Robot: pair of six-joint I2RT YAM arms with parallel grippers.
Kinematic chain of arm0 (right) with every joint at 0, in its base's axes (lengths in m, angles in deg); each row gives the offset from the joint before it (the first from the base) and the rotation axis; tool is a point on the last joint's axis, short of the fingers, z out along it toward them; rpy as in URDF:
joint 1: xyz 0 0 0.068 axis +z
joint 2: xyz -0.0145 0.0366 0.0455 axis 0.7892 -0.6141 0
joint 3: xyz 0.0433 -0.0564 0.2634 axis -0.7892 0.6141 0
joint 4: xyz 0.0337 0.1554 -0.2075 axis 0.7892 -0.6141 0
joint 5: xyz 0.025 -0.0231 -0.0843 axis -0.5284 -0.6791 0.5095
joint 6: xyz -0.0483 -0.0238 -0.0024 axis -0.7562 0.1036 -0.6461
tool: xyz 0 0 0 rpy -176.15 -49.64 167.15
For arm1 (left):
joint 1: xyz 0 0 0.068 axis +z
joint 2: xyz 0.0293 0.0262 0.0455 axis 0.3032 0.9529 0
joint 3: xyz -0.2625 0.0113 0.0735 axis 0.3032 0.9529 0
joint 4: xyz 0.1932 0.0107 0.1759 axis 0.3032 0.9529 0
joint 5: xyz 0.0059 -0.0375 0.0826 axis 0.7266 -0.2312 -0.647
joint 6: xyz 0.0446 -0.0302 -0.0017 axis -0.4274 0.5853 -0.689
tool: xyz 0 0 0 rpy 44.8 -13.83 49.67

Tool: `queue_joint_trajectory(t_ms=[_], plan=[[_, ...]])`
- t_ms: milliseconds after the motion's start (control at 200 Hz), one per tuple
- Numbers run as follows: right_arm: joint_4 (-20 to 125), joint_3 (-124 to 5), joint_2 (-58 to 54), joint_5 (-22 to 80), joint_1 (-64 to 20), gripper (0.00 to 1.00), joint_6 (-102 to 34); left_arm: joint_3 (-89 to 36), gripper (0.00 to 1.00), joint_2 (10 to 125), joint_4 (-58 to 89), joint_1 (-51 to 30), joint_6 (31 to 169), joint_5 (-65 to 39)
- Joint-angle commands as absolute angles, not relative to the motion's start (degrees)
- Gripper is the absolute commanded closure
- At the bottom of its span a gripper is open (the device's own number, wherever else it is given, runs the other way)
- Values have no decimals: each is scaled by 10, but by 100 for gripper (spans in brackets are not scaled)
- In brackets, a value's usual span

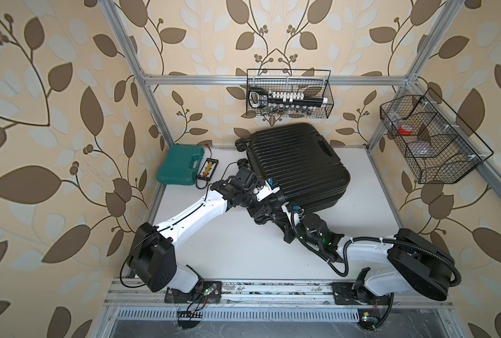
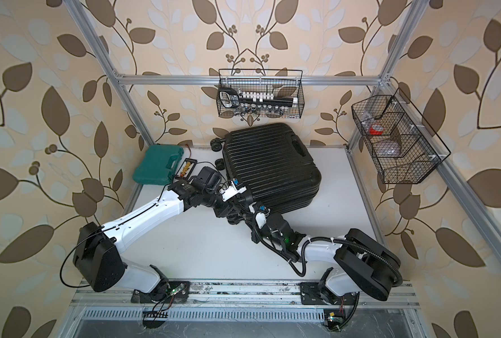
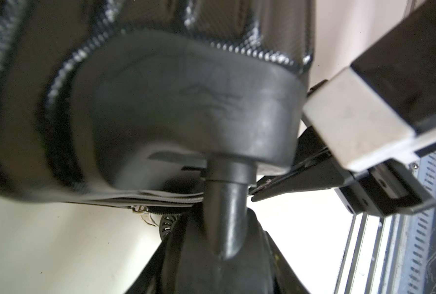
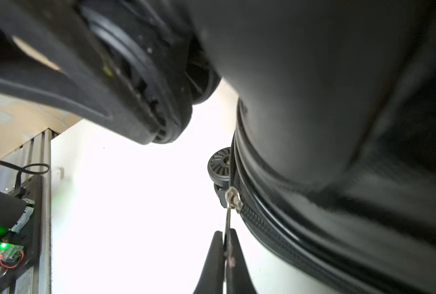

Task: Close the suitcase zippers
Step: Zip the zipper on the suitcase.

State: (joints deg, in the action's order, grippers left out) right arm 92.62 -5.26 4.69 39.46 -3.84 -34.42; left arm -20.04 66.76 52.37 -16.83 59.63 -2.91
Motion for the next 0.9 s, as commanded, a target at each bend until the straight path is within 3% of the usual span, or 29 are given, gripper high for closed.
queue_joint_trajectory(t_ms=[0,430,545,730,745,755,895], plan=[[990,-56,33,346,-17,100,-322,-198,67,629,425,-186,676,46],[1035,-67,17,377,4,100,-304,-191,66,640,436,-196,673,48],[988,-55,39,440,5,100,-307,-188,48,626,445,-197,668,12],[922,7,120,561,6,64,-286,-156,19,567,419,-196,647,16],[915,11,128,570,5,62,-282,-155,6,561,418,-197,645,16],[910,15,134,574,5,61,-281,-154,2,558,417,-196,645,16],[835,54,225,677,9,54,-244,-155,1,521,410,-196,650,-21]])
